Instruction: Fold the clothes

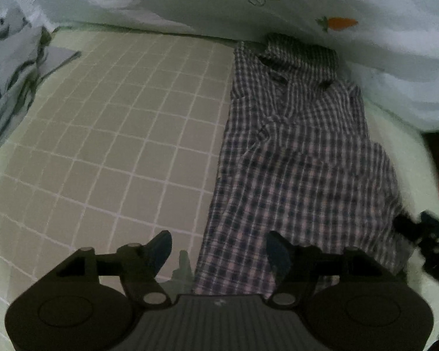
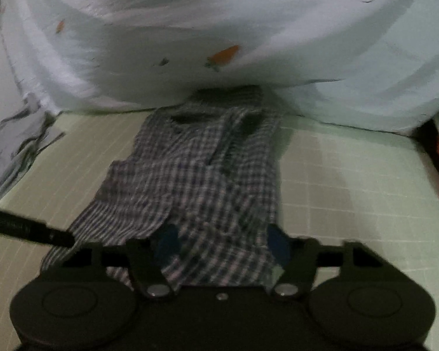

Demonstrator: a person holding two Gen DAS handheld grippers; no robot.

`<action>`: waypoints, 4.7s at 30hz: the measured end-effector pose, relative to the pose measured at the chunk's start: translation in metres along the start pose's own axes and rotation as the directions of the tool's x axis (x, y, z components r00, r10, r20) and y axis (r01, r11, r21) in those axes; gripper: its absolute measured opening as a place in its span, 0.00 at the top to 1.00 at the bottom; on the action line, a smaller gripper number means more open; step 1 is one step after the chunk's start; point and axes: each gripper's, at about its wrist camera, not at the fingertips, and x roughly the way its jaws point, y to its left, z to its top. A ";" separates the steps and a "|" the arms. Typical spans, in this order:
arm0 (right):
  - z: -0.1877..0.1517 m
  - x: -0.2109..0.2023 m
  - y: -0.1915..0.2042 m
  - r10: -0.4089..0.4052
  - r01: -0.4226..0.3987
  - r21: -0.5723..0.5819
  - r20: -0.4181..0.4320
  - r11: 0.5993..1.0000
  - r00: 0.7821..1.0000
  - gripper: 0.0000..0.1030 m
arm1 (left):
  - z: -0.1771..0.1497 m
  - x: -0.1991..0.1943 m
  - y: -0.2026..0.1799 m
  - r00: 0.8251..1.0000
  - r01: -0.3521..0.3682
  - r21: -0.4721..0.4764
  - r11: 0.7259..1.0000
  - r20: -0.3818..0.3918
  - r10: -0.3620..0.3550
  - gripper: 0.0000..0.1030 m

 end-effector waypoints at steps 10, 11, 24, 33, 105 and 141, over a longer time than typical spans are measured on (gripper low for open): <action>0.010 0.001 -0.002 0.063 -0.063 0.007 0.010 0.998 0.998 0.99 | 0.002 0.005 -0.002 1.000 -0.015 -0.001 1.000 -0.004 0.015 0.30; 0.013 0.000 -0.002 0.071 -0.071 0.010 0.019 0.997 0.997 0.99 | 0.002 0.005 -0.001 1.000 -0.015 -0.001 1.000 -0.007 0.015 0.30; 0.029 0.033 0.016 0.128 -0.127 0.032 -0.020 0.991 0.992 0.98 | 0.001 0.011 -0.004 0.999 -0.031 -0.002 1.000 -0.037 0.031 0.30; 0.007 -0.008 -0.023 -0.060 0.053 0.234 0.026 0.971 0.998 0.21 | -0.004 0.015 0.006 0.995 -0.062 -0.012 0.998 -0.082 0.061 0.30; -0.094 -0.106 -0.061 0.390 -0.214 0.537 -0.238 0.816 0.890 0.93 | -0.077 -0.119 0.014 0.942 0.282 -0.218 0.934 -0.123 -0.313 0.97; 0.114 0.031 -0.152 0.196 -0.237 0.639 0.136 0.732 0.971 0.24 | 0.153 -0.022 -0.025 0.965 0.185 -0.234 0.954 0.225 -0.132 0.35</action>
